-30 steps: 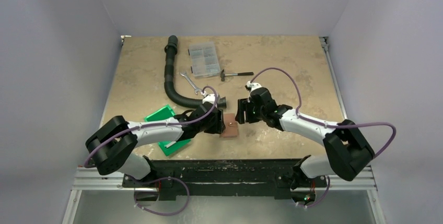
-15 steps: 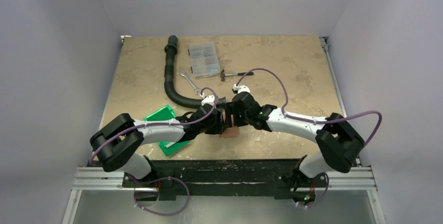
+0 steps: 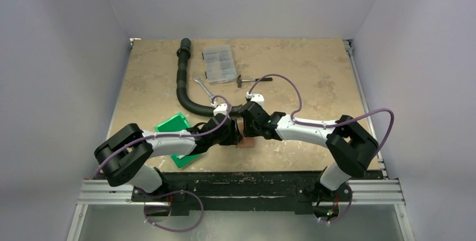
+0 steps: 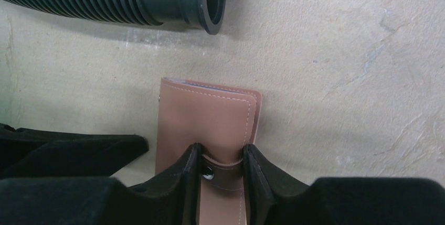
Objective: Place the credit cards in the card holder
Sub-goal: Open the card holder at the center of the board.
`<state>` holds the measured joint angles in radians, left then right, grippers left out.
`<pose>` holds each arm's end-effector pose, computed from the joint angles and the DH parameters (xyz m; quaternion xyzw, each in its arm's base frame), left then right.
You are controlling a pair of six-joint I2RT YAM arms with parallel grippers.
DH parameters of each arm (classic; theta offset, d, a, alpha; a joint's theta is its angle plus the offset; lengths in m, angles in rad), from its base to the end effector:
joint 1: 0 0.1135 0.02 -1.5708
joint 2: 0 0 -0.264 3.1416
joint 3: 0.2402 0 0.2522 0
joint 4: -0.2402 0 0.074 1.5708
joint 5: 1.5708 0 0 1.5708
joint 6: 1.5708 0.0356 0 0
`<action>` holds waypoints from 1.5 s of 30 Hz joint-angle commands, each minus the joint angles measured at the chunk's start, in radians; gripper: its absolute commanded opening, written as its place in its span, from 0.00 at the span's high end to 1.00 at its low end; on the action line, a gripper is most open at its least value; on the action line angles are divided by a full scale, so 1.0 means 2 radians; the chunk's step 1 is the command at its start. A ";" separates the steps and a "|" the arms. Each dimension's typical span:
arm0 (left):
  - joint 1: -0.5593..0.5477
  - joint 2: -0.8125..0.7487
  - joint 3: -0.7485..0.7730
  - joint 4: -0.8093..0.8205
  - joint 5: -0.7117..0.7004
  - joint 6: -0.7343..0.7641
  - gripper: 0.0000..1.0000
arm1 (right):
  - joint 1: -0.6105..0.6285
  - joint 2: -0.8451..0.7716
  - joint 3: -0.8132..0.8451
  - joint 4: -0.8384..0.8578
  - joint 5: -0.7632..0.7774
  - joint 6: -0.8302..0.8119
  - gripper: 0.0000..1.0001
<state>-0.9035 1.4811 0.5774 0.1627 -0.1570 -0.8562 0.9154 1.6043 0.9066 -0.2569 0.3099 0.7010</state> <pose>0.1749 -0.2130 0.1474 -0.0100 0.9128 -0.2640 0.3114 0.2021 0.2451 0.1779 -0.0542 0.9411 0.1150 0.3133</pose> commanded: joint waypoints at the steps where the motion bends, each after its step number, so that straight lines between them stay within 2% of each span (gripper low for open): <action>1: 0.002 0.000 0.006 -0.026 -0.014 0.005 0.48 | 0.003 -0.021 -0.010 -0.013 0.021 0.013 0.83; 4: 0.002 0.012 0.019 -0.029 -0.015 0.009 0.40 | 0.003 -0.037 -0.025 0.021 -0.016 0.008 0.84; 5: 0.003 0.018 0.023 -0.029 -0.015 0.011 0.38 | 0.003 -0.040 -0.031 0.035 -0.033 0.006 0.80; 8: 0.003 0.032 0.035 -0.036 -0.018 0.014 0.38 | 0.003 -0.039 -0.029 0.028 -0.032 -0.002 0.56; 10: 0.002 0.035 0.035 -0.037 -0.020 0.013 0.40 | 0.003 -0.037 -0.016 -0.007 0.009 -0.013 0.44; 12: 0.003 0.036 0.032 -0.035 -0.020 0.011 0.45 | 0.003 -0.041 -0.005 -0.035 0.025 -0.017 0.38; 15: 0.003 0.036 0.021 -0.026 -0.018 0.005 0.49 | 0.006 -0.040 0.013 -0.069 0.038 -0.016 0.36; 17: 0.003 0.039 0.018 -0.020 -0.015 0.003 0.50 | 0.011 -0.041 0.019 -0.078 0.043 -0.012 0.38; 20: 0.003 0.045 0.018 -0.015 -0.011 0.002 0.53 | 0.024 -0.030 0.034 -0.092 0.050 -0.008 0.49; 24: 0.002 0.041 0.012 -0.010 -0.012 -0.002 0.54 | 0.034 0.000 0.052 -0.095 0.044 -0.002 0.57; 26: 0.003 0.036 0.009 -0.009 -0.014 -0.003 0.55 | 0.039 0.007 0.058 -0.091 0.046 0.000 0.57; 30: 0.003 0.029 0.001 -0.006 -0.014 -0.004 0.55 | 0.043 0.015 0.059 -0.084 0.056 0.002 0.51; 34: 0.002 0.028 -0.003 -0.004 -0.011 -0.006 0.57 | 0.043 0.035 0.051 -0.078 0.083 0.007 0.52; 36: 0.003 0.027 -0.005 -0.001 -0.011 -0.007 0.57 | 0.043 0.039 0.044 -0.066 0.091 0.006 0.58; 40: 0.003 0.026 -0.009 -0.001 -0.014 -0.006 0.57 | 0.043 0.042 0.039 -0.053 0.102 0.000 0.77; 45: 0.003 0.026 -0.004 -0.002 -0.005 -0.001 0.56 | 0.042 0.022 0.014 -0.011 0.065 -0.014 1.00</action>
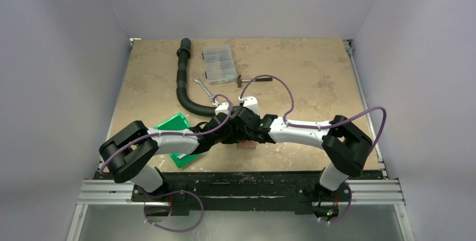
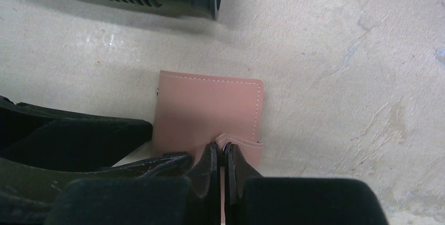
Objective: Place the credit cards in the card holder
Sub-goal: Open the card holder at the center of the board.
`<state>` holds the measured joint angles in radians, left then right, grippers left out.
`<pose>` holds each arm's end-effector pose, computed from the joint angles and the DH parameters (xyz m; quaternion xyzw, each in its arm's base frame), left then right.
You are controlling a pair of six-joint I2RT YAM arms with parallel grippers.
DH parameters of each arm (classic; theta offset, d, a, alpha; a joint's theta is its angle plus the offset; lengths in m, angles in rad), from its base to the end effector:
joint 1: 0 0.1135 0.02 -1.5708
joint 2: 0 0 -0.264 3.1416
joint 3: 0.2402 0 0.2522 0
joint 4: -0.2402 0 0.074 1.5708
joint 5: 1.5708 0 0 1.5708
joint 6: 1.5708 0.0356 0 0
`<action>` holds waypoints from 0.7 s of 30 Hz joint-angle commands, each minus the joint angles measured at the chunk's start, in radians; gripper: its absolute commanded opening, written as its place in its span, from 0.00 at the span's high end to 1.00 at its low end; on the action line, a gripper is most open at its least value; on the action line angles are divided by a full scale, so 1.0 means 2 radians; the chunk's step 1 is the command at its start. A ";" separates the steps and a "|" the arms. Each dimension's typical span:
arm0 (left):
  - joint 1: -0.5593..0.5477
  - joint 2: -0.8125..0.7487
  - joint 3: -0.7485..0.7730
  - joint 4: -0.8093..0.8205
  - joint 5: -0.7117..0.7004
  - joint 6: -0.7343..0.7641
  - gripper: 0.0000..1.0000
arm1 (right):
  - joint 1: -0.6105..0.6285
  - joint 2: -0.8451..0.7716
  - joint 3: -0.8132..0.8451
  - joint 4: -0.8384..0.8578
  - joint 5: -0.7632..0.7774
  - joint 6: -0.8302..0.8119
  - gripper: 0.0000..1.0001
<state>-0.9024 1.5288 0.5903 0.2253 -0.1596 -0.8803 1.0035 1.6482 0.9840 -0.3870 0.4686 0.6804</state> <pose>0.1808 -0.2199 0.1437 -0.0231 0.9069 -0.2769 0.3168 0.1870 0.2636 0.1811 -0.0923 0.9374 0.0370 0.3338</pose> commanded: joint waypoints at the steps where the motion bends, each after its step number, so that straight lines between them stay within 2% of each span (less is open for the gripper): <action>1: 0.002 0.001 -0.008 -0.037 -0.002 0.014 0.56 | -0.001 -0.008 -0.029 0.059 -0.017 -0.006 1.00; 11: 0.002 -0.024 0.053 -0.065 0.025 0.034 0.55 | -0.020 -0.104 -0.100 0.170 -0.135 -0.008 1.00; 16: 0.002 0.010 0.047 -0.059 0.020 0.027 0.57 | -0.110 -0.172 -0.164 0.234 -0.268 0.017 1.00; 21: 0.004 -0.007 0.022 -0.050 0.016 0.025 0.56 | -0.138 -0.251 -0.173 0.199 -0.305 0.011 1.00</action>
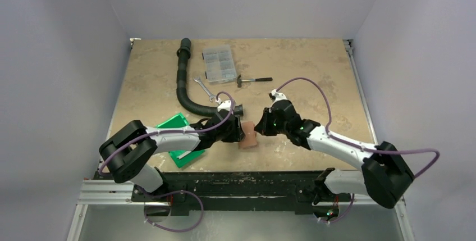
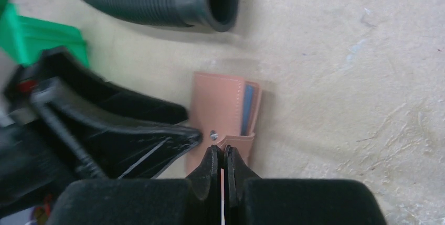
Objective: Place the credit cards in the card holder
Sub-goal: Open the card holder at the center of the board.
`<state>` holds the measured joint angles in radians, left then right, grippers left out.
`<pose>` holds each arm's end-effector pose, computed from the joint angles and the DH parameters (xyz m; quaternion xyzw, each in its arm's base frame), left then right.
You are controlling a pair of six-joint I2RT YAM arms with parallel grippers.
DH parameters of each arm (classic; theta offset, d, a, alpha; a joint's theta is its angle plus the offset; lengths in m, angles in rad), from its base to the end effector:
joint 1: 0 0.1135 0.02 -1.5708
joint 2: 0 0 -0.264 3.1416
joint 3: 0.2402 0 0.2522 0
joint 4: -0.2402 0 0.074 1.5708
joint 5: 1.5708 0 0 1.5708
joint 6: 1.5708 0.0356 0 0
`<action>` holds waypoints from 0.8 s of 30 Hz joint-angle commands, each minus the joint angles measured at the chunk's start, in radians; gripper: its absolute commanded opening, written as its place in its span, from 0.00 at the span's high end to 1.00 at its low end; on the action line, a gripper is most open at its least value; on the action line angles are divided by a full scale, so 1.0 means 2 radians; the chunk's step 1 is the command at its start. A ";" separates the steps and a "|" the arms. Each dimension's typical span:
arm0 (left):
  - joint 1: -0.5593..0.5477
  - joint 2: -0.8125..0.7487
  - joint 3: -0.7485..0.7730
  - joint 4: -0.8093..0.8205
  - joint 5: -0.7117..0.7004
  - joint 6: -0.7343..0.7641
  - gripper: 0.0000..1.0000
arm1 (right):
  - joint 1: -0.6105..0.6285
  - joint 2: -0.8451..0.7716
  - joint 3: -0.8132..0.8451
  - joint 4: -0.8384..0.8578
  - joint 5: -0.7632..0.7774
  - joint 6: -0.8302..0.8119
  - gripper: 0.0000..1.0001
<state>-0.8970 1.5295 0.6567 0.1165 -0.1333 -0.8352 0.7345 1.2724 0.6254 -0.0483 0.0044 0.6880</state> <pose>0.1859 -0.2252 0.1532 0.0019 0.9166 -0.2615 0.3026 0.1917 0.1729 0.1958 -0.0201 0.9055 0.2752 0.3224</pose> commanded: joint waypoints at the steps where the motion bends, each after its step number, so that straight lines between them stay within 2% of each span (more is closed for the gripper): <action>1: 0.001 -0.014 -0.009 0.001 0.009 0.011 0.53 | -0.005 -0.078 0.006 0.027 -0.081 0.008 1.00; 6: 0.009 -0.069 -0.004 -0.018 0.042 0.045 0.37 | -0.006 -0.107 0.004 0.031 -0.137 0.010 1.00; 11: 0.014 -0.105 -0.003 -0.033 0.043 0.036 0.26 | -0.006 -0.097 -0.012 0.046 -0.126 0.018 1.00; 16: 0.014 -0.097 -0.006 -0.028 0.052 0.021 0.27 | -0.007 -0.086 -0.021 0.054 -0.126 0.021 1.00; 18: 0.014 -0.096 -0.009 -0.018 0.059 0.015 0.30 | -0.009 -0.091 -0.019 0.043 -0.120 0.026 1.00; 24: 0.014 -0.079 -0.016 -0.001 0.064 0.004 0.36 | -0.048 -0.126 -0.026 -0.062 -0.006 0.016 1.00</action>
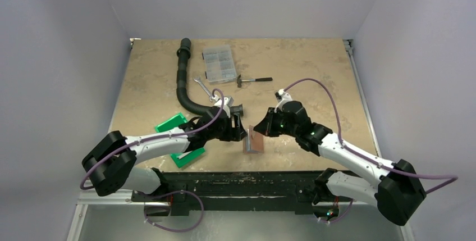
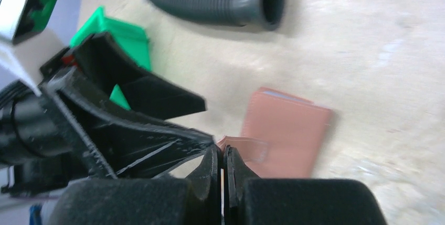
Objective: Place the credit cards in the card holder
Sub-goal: Open the card holder at the center of the board.
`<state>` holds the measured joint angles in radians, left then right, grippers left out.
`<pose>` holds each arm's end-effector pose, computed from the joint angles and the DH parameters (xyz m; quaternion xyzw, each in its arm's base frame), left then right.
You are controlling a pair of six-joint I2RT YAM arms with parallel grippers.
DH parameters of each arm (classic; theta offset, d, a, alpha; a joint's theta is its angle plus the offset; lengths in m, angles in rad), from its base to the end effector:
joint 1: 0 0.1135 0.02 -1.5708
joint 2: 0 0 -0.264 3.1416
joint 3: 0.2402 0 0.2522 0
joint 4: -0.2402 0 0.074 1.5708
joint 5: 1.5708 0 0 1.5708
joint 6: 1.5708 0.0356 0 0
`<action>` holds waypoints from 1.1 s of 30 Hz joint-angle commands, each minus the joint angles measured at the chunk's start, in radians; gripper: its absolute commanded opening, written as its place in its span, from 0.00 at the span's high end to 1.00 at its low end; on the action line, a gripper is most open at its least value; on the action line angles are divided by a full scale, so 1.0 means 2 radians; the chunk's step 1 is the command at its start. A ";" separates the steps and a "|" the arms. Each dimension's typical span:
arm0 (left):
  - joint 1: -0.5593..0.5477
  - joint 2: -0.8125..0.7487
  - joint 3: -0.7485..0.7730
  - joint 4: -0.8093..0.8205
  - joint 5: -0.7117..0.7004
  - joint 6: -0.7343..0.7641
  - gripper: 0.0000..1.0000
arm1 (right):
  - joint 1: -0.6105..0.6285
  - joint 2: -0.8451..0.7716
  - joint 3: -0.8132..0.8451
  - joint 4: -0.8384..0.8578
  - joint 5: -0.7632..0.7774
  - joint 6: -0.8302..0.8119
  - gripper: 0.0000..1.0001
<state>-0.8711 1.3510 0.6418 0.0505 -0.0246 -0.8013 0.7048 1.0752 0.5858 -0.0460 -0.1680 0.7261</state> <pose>0.1772 -0.2091 0.1901 0.0259 0.8974 -0.3194 0.3034 0.1734 0.1553 0.2279 -0.0323 0.8663 0.3785 0.3244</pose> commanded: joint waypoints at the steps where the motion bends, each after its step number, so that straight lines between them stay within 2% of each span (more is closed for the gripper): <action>1: 0.001 0.018 -0.010 0.040 0.023 -0.015 0.37 | -0.050 -0.029 -0.020 -0.062 0.076 -0.003 1.00; 5: 0.000 0.062 -0.010 0.066 0.044 -0.018 0.38 | -0.131 -0.002 -0.073 -0.025 -0.006 -0.011 1.00; 7: 0.000 0.074 -0.013 0.075 0.044 -0.020 0.39 | -0.158 0.020 -0.085 -0.018 -0.019 -0.014 1.00; 12: 0.000 0.076 -0.018 0.086 0.046 -0.022 0.39 | -0.173 0.074 -0.070 -0.059 0.025 -0.010 1.00; 14: 0.000 0.074 -0.019 0.087 0.046 -0.024 0.39 | -0.173 0.068 -0.066 -0.079 0.072 0.010 1.00; 21: 0.000 0.104 -0.011 0.105 0.062 -0.025 0.43 | -0.173 0.063 -0.063 -0.069 0.098 -0.002 1.00; 25: -0.005 0.117 -0.002 0.122 0.070 -0.027 0.44 | -0.156 0.033 -0.036 -0.099 0.108 -0.022 0.90; 30: -0.009 0.131 0.012 0.115 0.070 -0.020 0.45 | -0.110 -0.025 0.054 -0.192 0.193 -0.038 0.63; 33: -0.011 0.129 0.017 0.113 0.070 -0.017 0.42 | -0.070 -0.021 0.100 -0.227 0.208 -0.054 0.55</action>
<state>-0.8818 1.5974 0.6426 0.2718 0.1051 -0.8513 0.4847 1.0496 0.6476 -0.3912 0.1310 0.6800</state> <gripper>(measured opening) 0.564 0.402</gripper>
